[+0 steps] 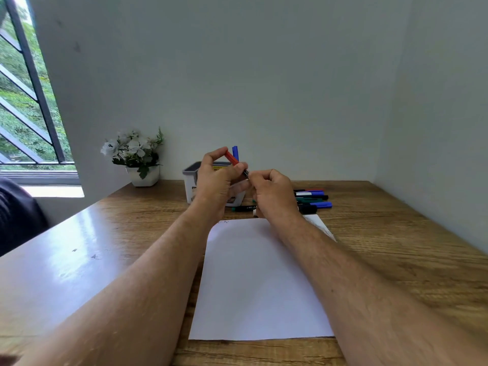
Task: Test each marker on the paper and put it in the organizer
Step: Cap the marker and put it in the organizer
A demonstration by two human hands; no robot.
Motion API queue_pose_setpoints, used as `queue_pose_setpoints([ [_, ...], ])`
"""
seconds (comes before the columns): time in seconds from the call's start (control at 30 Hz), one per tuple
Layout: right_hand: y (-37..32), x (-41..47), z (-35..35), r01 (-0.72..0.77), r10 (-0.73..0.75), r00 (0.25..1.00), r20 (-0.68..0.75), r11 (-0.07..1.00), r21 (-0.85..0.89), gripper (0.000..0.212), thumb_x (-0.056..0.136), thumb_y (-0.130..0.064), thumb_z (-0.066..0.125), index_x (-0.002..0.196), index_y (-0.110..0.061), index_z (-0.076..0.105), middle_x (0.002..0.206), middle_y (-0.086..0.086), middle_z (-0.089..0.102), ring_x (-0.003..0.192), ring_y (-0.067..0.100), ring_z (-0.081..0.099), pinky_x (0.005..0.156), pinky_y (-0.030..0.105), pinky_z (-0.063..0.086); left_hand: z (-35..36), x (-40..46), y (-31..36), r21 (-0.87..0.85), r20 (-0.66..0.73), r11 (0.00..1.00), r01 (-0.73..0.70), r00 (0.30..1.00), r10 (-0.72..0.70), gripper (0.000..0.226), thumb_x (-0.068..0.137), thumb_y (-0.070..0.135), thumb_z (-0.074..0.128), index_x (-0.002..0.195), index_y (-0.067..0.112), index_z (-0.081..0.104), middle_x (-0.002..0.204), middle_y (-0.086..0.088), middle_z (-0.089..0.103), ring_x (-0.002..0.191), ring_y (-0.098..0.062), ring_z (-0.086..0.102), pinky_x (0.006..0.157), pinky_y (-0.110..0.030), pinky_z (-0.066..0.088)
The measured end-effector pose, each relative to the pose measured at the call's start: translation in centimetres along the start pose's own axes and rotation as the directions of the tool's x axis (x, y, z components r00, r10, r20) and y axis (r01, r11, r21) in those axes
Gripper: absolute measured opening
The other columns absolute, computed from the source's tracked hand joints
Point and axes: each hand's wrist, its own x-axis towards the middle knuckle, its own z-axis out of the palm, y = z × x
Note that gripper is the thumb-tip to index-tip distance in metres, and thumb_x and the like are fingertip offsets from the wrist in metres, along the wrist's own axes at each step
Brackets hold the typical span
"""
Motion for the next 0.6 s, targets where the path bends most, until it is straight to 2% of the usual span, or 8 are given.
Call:
queue_pose_setpoints([
  [0.1, 0.0, -0.2, -0.2, 0.087, -0.093, 0.995, -0.041, 0.987, -0.133, 0.014, 0.097, -0.031, 0.057, 0.098, -0.019, 0.064, 0.087, -0.005, 0.068, 0.079, 0.013, 0.064, 0.063, 0.028, 0.052, 0.2, 0.0, -0.2, 0.072, -0.005, 0.996, -0.058, 0.998, 0.058, 0.052, 0.085, -0.004, 0.069, 0.125, 0.025, 0.053, 0.11, -0.022, 0.068, 0.095, -0.028, 0.073, 0.071, -0.037, 0.06],
  [0.2, 0.2, -0.5, -0.3, 0.208, -0.22, 0.975, -0.008, 0.932, -0.298, 0.006, 0.094, -0.028, 0.06, 0.1, -0.027, 0.063, 0.093, -0.005, 0.071, 0.079, 0.014, 0.067, 0.067, 0.03, 0.056, 0.2, -0.1, 0.0, 0.157, -0.03, 0.974, -0.162, 0.985, 0.169, 0.056, 0.085, -0.002, 0.071, 0.13, 0.021, 0.048, 0.096, -0.013, 0.072, 0.086, -0.024, 0.075, 0.065, -0.031, 0.06],
  [0.27, 0.2, -0.7, -0.3, 0.238, -0.247, 0.969, 0.022, 0.904, -0.356, 0.017, 0.095, -0.024, 0.06, 0.11, -0.029, 0.065, 0.102, -0.003, 0.072, 0.087, 0.014, 0.068, 0.074, 0.031, 0.058, 0.3, -0.3, 0.3, 0.185, -0.056, 0.957, -0.223, 0.97, 0.236, 0.055, 0.085, 0.0, 0.072, 0.131, 0.018, 0.047, 0.091, -0.007, 0.074, 0.084, -0.021, 0.075, 0.066, -0.031, 0.061],
  [0.37, 0.0, -0.9, -0.5, 0.24, -0.254, 0.967, 0.02, 0.882, -0.405, 0.033, 0.095, -0.018, 0.06, 0.127, -0.022, 0.062, 0.118, -0.001, 0.069, 0.105, 0.015, 0.064, 0.083, 0.023, 0.048, 0.4, -0.1, 0.9, 0.23, -0.099, 0.922, -0.31, 0.935, 0.339, 0.038, 0.086, 0.003, 0.072, 0.12, 0.01, 0.058, 0.091, -0.001, 0.076, 0.08, -0.015, 0.074, 0.071, -0.03, 0.061],
  [0.43, 0.1, -0.9, -0.5, 0.24, -0.258, 0.966, 0.015, 0.873, -0.424, 0.038, 0.094, -0.017, 0.06, 0.132, -0.019, 0.059, 0.123, 0.0, 0.065, 0.111, 0.014, 0.06, 0.085, 0.022, 0.042, 0.3, 0.3, 1.2, 0.285, -0.136, 0.877, -0.386, 0.89, 0.435, 0.027, 0.084, 0.004, 0.073, 0.109, 0.012, 0.065, 0.09, 0.002, 0.076, 0.082, -0.011, 0.074, 0.078, -0.032, 0.061],
  [0.53, 0.4, -0.7, -0.3, 0.25, -0.261, 0.965, 0.038, 0.857, -0.45, 0.038, 0.093, -0.017, 0.062, 0.131, -0.019, 0.059, 0.123, 0.001, 0.062, 0.11, 0.013, 0.057, 0.085, 0.022, 0.043, 0.3, 0.6, 1.5, 0.325, -0.191, 0.823, -0.465, 0.82, 0.539, 0.024, 0.082, 0.003, 0.074, 0.1, 0.017, 0.066, 0.089, 0.006, 0.076, 0.086, -0.009, 0.073, 0.083, -0.036, 0.06],
  [0.6, 0.5, -0.8, -0.1, 0.257, -0.259, 0.964, 0.06, 0.852, -0.456, 0.035, 0.092, -0.017, 0.062, 0.127, -0.02, 0.061, 0.119, 0.001, 0.061, 0.108, 0.014, 0.057, 0.086, 0.025, 0.047, 0.3, 0.9, 1.5, 0.324, -0.197, 0.813, -0.484, 0.806, 0.558, 0.026, 0.082, 0.002, 0.074, 0.098, 0.02, 0.065, 0.088, 0.01, 0.075, 0.087, -0.006, 0.073, 0.084, -0.036, 0.06],
])
